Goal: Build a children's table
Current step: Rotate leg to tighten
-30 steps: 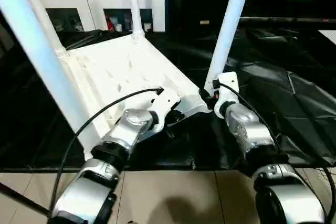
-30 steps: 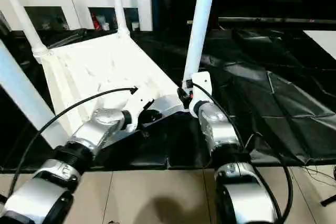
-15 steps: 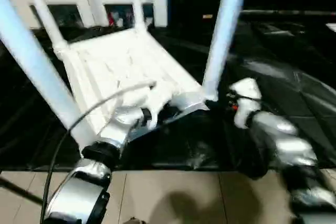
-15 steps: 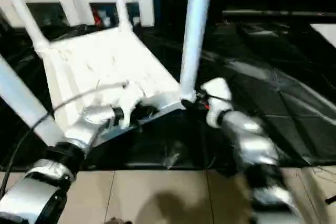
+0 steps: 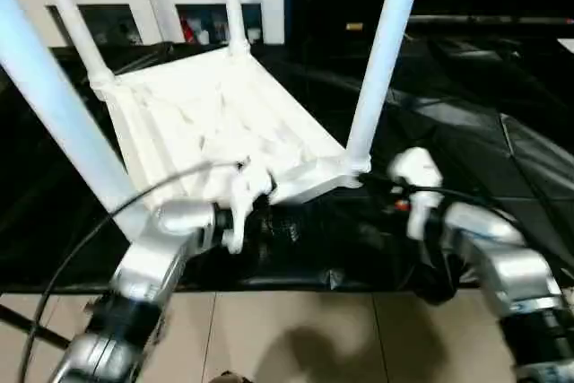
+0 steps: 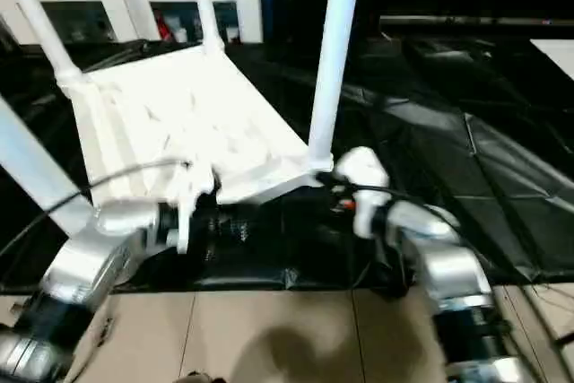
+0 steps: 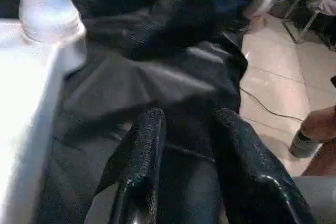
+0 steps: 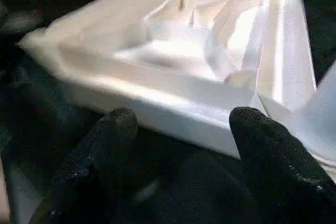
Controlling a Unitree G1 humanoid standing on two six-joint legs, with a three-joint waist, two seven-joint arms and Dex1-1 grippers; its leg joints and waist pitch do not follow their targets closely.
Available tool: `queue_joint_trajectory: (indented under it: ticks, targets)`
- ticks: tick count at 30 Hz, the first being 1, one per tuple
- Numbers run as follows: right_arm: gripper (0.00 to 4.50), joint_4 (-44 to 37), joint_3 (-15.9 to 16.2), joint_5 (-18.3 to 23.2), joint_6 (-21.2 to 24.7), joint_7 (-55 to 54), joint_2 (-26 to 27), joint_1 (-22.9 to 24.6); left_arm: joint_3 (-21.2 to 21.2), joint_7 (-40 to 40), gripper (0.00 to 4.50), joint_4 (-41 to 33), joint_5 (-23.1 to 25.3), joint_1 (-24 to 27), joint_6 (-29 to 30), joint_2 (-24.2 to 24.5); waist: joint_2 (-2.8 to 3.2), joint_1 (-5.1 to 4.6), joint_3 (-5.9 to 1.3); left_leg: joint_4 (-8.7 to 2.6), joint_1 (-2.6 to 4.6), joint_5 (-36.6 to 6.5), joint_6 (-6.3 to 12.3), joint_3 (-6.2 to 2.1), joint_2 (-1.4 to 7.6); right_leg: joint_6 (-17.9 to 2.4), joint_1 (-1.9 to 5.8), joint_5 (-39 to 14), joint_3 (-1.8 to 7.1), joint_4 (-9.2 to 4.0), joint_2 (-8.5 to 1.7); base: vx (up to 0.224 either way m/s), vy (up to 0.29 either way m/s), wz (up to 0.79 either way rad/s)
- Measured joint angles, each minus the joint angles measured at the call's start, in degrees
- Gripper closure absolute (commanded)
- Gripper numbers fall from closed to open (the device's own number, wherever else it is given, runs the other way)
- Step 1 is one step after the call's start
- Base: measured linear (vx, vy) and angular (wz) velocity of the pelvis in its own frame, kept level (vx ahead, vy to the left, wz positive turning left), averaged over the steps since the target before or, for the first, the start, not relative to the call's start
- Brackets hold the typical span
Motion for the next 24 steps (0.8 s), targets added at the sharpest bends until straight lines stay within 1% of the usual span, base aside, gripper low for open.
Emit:
queue_joint_trajectory:
  ticks: [3,4,6,7,9,10,11,13,15,17,18,19,21,22,24]
  targets:
    - [1.76,4.1,0.3,-0.3,-0.2,-3.7,3.9,-2.3,0.2,3.7,2.46,-2.8,1.1,3.4,1.4,-0.3,-0.37,-0.41,0.16,-0.02,0.01,0.0,-0.05,0.00,0.00,0.0,0.00,0.0,0.01,0.03,0.00,0.000,0.000,0.00]
    - [2.07,5.2,0.3,-0.3,-0.4,-4.4,4.8,-3.2,0.2,4.7,2.17,-4.2,1.4,4.7,1.8,-0.2,-0.48,-0.50,0.20,-0.03,0.00,0.0,-0.06,-0.01,0.00,0.0,0.00,0.0,0.00,0.02,0.00,0.000,0.000,0.00]
    - [2.14,6.9,0.3,-0.4,-1.5,-5.6,5.8,-4.6,0.2,5.9,2.10,-6.8,1.6,7.2,2.9,0.7,-0.65,-0.71,0.17,-0.02,0.01,0.1,-0.08,-0.01,-0.01,0.0,0.00,0.0,0.01,0.03,0.00,0.000,0.000,0.00]
    - [2.20,8.6,0.2,-0.8,-2.3,-6.7,6.5,-5.7,0.3,6.7,2.07,-9.0,1.6,9.1,4.1,1.6,-0.96,-0.84,0.19,-0.04,0.01,0.1,-0.08,0.00,-0.01,0.0,0.00,0.0,0.02,0.03,0.00,0.000,0.000,0.00]
    - [2.46,12.4,-0.1,-1.2,-3.3,-9.2,7.8,-8.2,1.0,7.6,1.78,-12.1,1.5,12.1,5.5,2.3,-1.44,-1.02,0.16,-0.05,0.02,0.1,-0.10,0.00,0.01,0.1,-0.01,0.0,0.01,0.04,0.02,0.000,0.000,0.00]
    - [2.55,15.1,-0.9,-1.4,-4.1,-11.0,8.3,-10.1,1.1,8.2,1.69,-13.9,1.2,14.0,6.0,2.4,-1.89,-1.05,0.24,-0.06,0.03,0.1,-0.13,0.00,0.01,0.1,-0.02,0.0,0.01,0.03,0.02,0.000,0.000,0.00]
    - [2.55,17.2,-1.5,-1.7,-4.7,-12.3,8.5,-11.5,1.1,8.8,1.69,-15.0,1.2,15.2,6.2,2.5,-2.19,-0.99,0.28,-0.06,0.03,0.1,-0.14,0.00,0.02,0.1,-0.02,0.0,0.01,0.03,0.03,0.000,0.000,0.00]
    - [2.77,20.2,-2.6,-2.4,-5.7,-14.2,8.5,-13.6,1.5,9.9,1.52,-16.1,1.2,17.0,6.2,2.9,-2.75,-0.83,0.21,-0.05,0.02,0.1,-0.14,0.00,0.02,0.1,0.01,0.0,0.01,0.00,0.04,0.000,0.000,0.00]
    - [2.97,22.1,-2.7,-2.6,-6.4,-14.9,8.6,-14.9,2.0,11.4,1.25,-16.3,1.8,17.5,5.6,3.0,-3.08,-0.74,0.21,-0.05,0.02,0.1,-0.14,0.03,-0.01,0.1,0.03,0.0,0.05,-0.01,0.03,0.000,0.000,0.00]
    - [3.00,22.6,-2.4,-2.8,-6.5,-14.2,8.8,-15.2,2.3,13.2,1.05,-16.3,2.7,17.3,4.6,2.2,-3.47,-0.64,0.23,-0.03,0.02,0.1,-0.14,0.03,0.00,0.1,0.06,0.0,0.04,0.00,0.03,0.000,0.000,0.00]
    - [3.00,22.2,-1.8,-2.8,-6.5,-13.1,8.6,-15.0,2.2,14.2,1.05,-16.1,3.0,16.7,4.4,1.4,-3.56,-0.57,0.24,-0.01,0.02,0.1,-0.14,0.03,0.00,0.1,0.08,0.0,0.04,-0.01,0.03,0.000,0.000,0.00]
    - [3.00,21.4,-0.9,-2.8,-6.5,-11.1,8.3,-14.3,2.3,15.2,0.92,-15.8,3.0,15.2,4.5,0.5,-3.62,-0.38,0.24,0.01,0.02,0.1,-0.14,0.03,0.00,0.1,0.12,0.0,0.05,0.00,0.03,0.000,0.000,0.00]
    - [3.00,20.7,0.3,-2.6,-6.6,-8.6,8.2,-13.3,2.1,16.1,0.78,-15.6,2.8,12.6,4.6,-0.9,-3.61,-0.26,0.24,0.05,0.09,0.1,-0.14,0.03,0.00,0.1,0.17,0.0,0.07,0.02,0.03,0.000,0.000,0.00]
    - [2.74,20.1,0.4,-2.3,-6.6,-7.4,8.1,-12.6,2.0,16.1,0.71,-15.3,2.6,11.1,4.7,-1.2,-3.61,-0.19,0.24,0.05,0.10,0.1,-0.14,0.03,0.00,0.1,0.18,0.1,0.07,0.03,0.03,0.000,0.000,0.00]
    - [2.64,18.8,0.3,-1.3,-6.3,-5.7,6.7,-11.2,1.8,16.2,0.43,-14.0,2.2,8.0,4.8,-1.8,-3.35,-0.07,0.25,0.05,0.19,0.1,-0.16,0.03,-0.01,0.1,0.22,0.1,0.10,0.05,0.03,0.000,0.000,0.00]
